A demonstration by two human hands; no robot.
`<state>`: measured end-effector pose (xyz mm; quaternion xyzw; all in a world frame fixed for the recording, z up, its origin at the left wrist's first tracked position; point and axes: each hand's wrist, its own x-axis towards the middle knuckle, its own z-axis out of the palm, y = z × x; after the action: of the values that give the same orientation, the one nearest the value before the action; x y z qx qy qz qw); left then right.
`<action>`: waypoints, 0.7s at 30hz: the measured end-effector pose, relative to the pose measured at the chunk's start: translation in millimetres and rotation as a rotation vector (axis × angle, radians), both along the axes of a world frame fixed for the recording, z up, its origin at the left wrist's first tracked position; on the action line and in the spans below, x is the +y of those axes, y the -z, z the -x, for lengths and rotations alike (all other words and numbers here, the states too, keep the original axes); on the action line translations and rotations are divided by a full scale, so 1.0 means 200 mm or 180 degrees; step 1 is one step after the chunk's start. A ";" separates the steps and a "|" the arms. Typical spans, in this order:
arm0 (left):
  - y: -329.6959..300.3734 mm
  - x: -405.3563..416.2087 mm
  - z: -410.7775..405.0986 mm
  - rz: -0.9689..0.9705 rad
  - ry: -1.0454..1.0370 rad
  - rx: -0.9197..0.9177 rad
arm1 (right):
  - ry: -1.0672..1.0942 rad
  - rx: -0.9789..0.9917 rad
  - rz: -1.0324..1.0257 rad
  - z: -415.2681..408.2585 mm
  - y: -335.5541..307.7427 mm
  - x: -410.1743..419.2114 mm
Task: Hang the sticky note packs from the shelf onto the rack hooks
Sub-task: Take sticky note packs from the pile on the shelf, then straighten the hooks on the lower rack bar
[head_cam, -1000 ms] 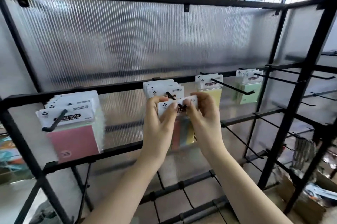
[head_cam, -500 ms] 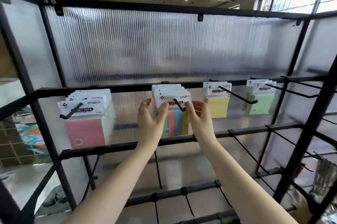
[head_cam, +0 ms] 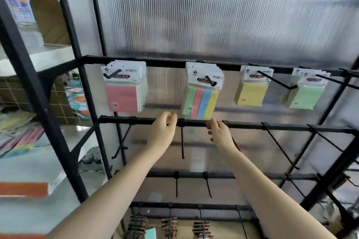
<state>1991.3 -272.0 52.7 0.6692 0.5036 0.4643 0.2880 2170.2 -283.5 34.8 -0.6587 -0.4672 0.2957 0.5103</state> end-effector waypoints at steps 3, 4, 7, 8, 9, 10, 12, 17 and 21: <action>0.06 -0.03 0.12 0.0056 0.0027 0.0605 | -0.0219 -0.0411 0.0196 0.07 0.05 -0.02; 0.07 -0.04 0.16 0.0083 0.0044 0.0790 | -0.0282 -0.0587 0.0240 0.10 0.05 -0.04; 0.07 -0.08 0.29 -0.0021 0.0074 0.1152 | -0.0414 -0.1079 0.0196 0.23 0.02 -0.07; 0.06 -0.10 0.33 -0.0045 0.0085 0.1160 | -0.0442 -0.1211 0.0160 0.29 0.00 -0.08; 0.04 -0.11 0.38 -0.0066 0.0093 0.1171 | -0.0477 -0.1314 0.0131 0.34 -0.03 -0.08; 0.02 -0.13 0.43 -0.0099 0.0097 0.1211 | -0.0520 -0.1376 0.0105 0.41 -0.05 -0.09; -0.01 -0.17 0.53 -0.0142 0.0134 0.1308 | -0.0608 -0.1433 0.0024 0.55 -0.10 -0.11; -0.03 -0.32 0.88 -0.0237 0.0209 0.1421 | -0.0739 -0.1365 -0.0100 0.94 -0.14 -0.21; 0.01 -0.45 1.19 -0.0178 0.0204 0.1586 | -0.0889 -0.1454 -0.0052 1.23 -0.11 -0.33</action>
<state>1753.3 -362.2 49.8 0.7863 0.5245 0.2894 0.1510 1923.6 -350.0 56.6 -0.6333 -0.6590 0.2031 0.3512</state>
